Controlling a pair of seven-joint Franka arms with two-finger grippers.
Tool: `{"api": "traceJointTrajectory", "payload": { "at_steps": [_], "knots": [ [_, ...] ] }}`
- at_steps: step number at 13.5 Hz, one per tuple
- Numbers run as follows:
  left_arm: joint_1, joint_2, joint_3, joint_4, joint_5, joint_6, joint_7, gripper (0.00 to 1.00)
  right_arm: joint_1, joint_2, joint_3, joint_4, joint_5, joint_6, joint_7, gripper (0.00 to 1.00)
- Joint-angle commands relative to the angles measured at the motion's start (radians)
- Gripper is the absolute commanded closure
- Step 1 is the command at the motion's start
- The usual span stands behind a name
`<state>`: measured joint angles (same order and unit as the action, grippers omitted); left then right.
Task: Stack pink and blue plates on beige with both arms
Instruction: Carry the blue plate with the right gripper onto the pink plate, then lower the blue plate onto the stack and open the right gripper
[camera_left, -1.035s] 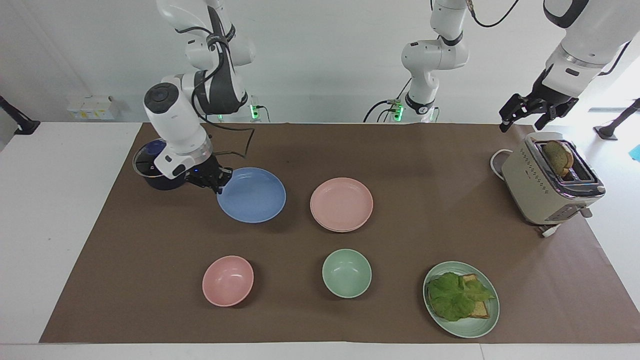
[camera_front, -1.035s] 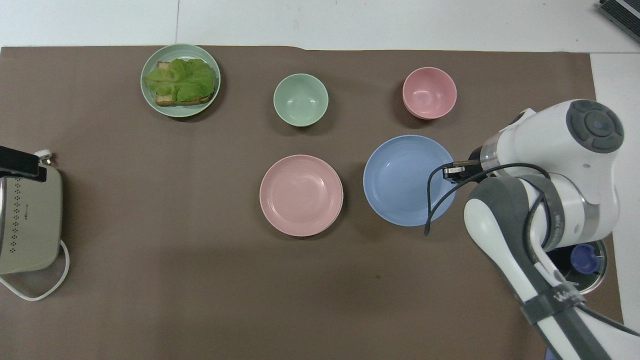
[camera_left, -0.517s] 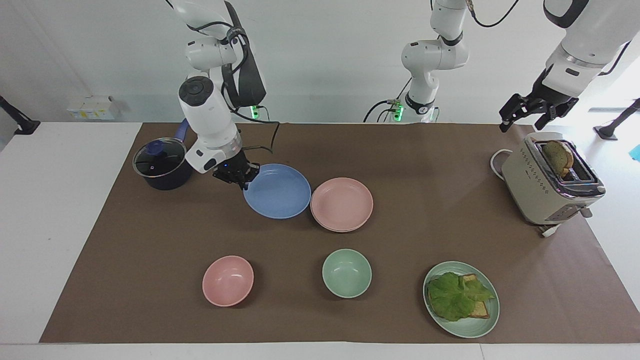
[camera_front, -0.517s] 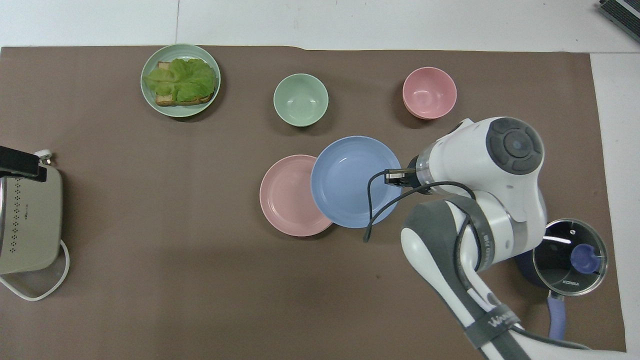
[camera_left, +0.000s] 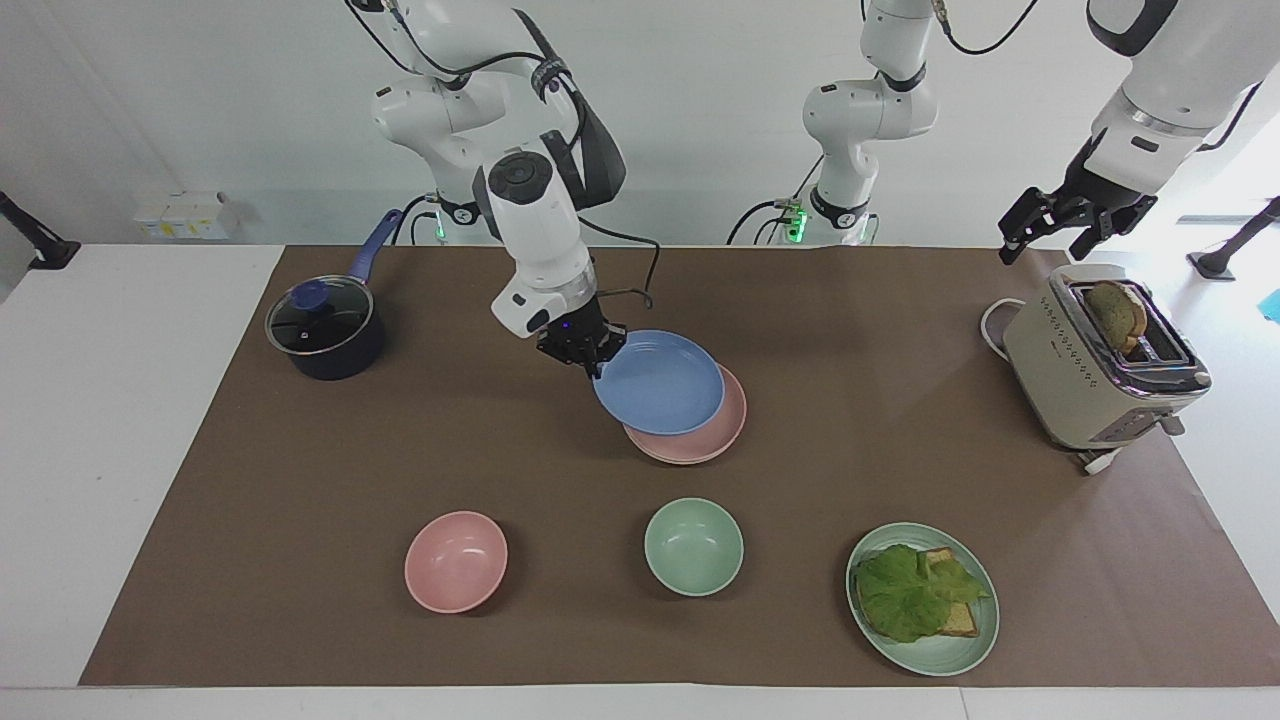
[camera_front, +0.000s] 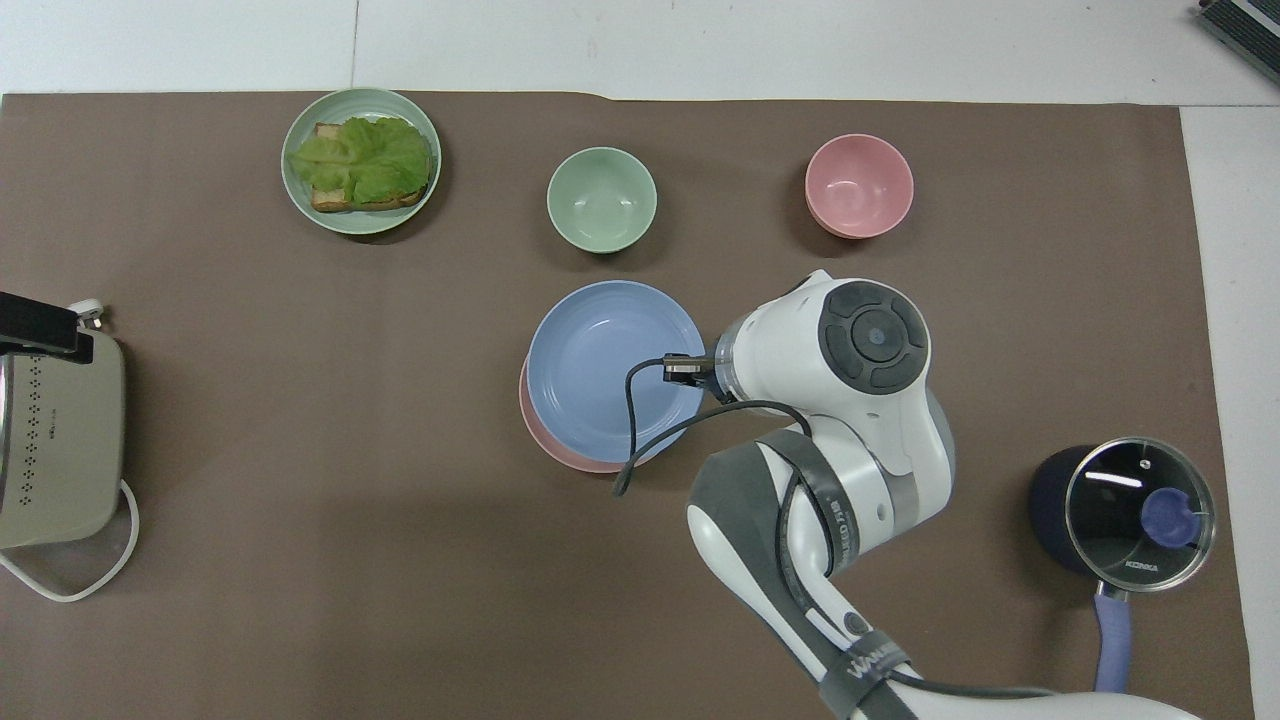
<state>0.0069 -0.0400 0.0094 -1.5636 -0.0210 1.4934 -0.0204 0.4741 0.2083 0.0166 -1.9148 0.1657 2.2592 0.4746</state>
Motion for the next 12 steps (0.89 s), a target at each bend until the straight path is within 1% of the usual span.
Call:
{"api": "traceJointTrajectory", "payload": {
  "at_steps": [1, 3, 5, 8, 10, 12],
  "knots": [
    [-0.001, -0.011, 0.001, -0.006, 0.018, -0.013, 0.004, 0.00, -0.002, 0.022, -0.001, 0.022, 0.028, 0.017, 0.006, 1.00],
    [-0.001, -0.011, 0.001, -0.006, 0.018, -0.013, 0.004, 0.00, 0.006, 0.043, -0.001, 0.022, 0.043, 0.023, 0.004, 1.00],
    [-0.001, -0.011, 0.001, -0.006, 0.018, -0.013, 0.004, 0.00, 0.015, 0.057, 0.000, 0.002, 0.044, 0.077, -0.002, 1.00],
    [-0.001, -0.011, 0.001, -0.006, 0.018, -0.013, 0.004, 0.00, 0.018, 0.060, 0.000, -0.015, 0.044, 0.083, -0.030, 1.00],
    [-0.001, -0.011, 0.001, -0.006, 0.018, -0.013, 0.004, 0.00, 0.018, 0.088, 0.003, -0.010, 0.046, 0.112, -0.031, 1.00],
    [-0.001, -0.011, 0.000, -0.006, 0.018, -0.012, 0.004, 0.00, 0.018, 0.091, 0.003, -0.018, 0.046, 0.115, -0.031, 1.00]
  ]
}}
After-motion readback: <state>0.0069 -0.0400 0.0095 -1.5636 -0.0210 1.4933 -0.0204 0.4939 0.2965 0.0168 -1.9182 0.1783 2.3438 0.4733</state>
